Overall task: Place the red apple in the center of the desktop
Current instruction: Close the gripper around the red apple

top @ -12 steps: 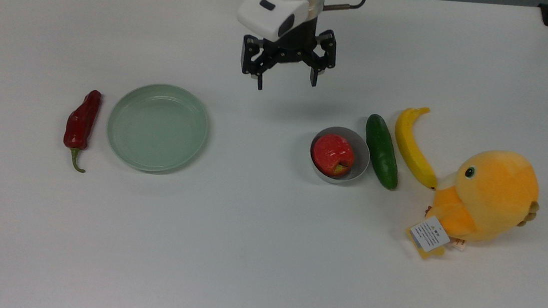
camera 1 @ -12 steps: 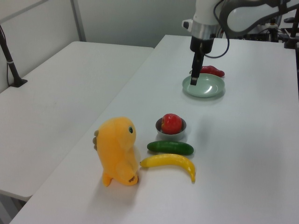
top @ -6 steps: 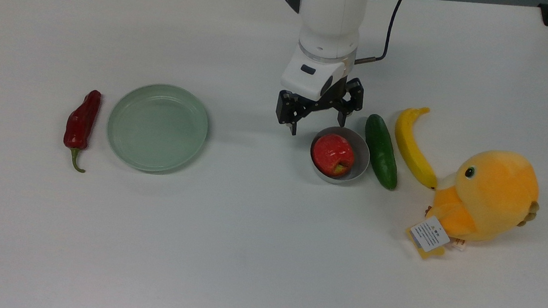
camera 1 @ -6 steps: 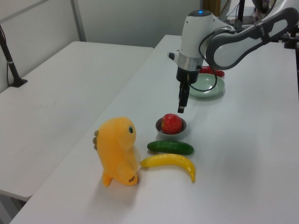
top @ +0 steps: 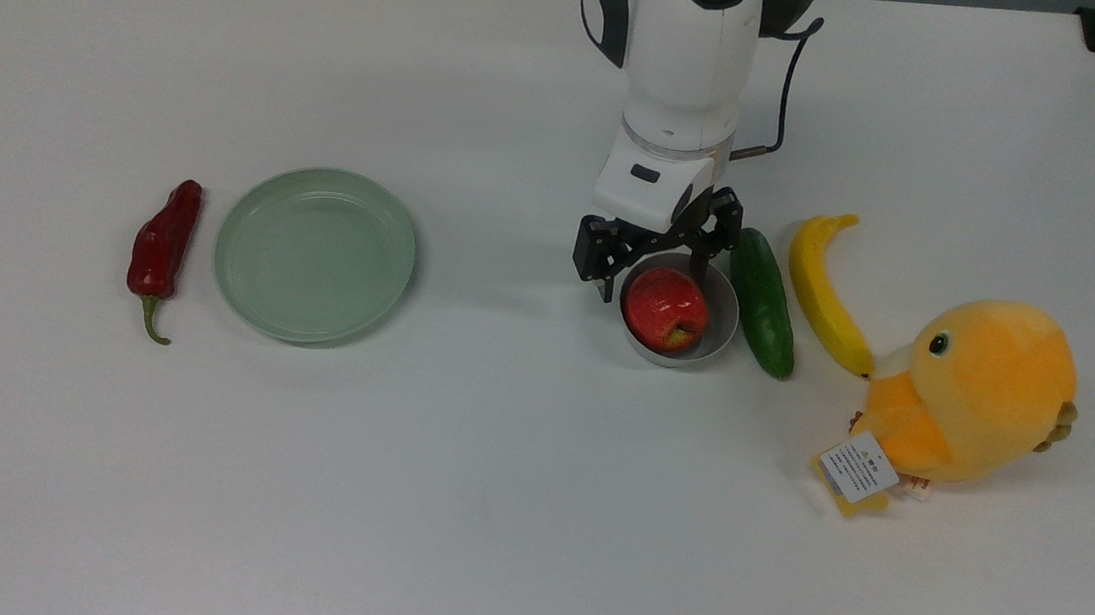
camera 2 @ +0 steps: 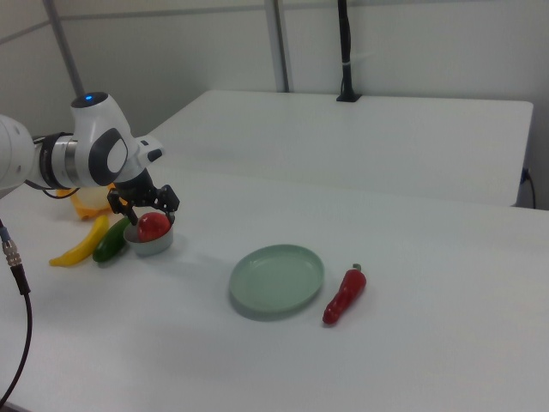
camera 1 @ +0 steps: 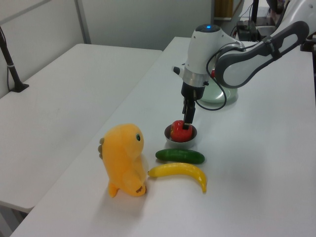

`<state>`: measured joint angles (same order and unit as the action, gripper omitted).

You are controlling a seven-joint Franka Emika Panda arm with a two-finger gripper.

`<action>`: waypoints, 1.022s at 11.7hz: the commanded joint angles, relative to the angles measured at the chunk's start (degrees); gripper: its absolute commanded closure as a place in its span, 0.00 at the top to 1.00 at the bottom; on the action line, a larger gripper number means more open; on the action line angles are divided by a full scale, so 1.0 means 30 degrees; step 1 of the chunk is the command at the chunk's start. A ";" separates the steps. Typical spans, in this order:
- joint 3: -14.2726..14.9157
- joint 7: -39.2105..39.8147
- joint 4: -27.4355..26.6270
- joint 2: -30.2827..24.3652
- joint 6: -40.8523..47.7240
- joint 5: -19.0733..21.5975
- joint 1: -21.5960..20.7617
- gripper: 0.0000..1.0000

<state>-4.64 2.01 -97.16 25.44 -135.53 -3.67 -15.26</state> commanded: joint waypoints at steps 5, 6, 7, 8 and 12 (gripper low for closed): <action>-0.0093 0.0178 0.0572 0.1098 -0.1228 -0.1557 -0.0333 0.68; -0.0094 0.0178 0.0571 0.1128 -0.1520 -0.1560 -0.0333 0.54; -0.0094 0.0178 0.0542 0.1128 -0.1552 -0.1531 -0.0304 0.42; -0.0094 0.0178 0.0571 0.1128 -0.1553 -0.1531 -0.0304 0.40; -0.0210 -0.0375 0.0455 0.0487 -0.1436 -0.1268 -0.0275 0.41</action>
<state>-4.91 2.01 -96.11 28.13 -139.05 -7.53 -16.05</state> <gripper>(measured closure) 0.278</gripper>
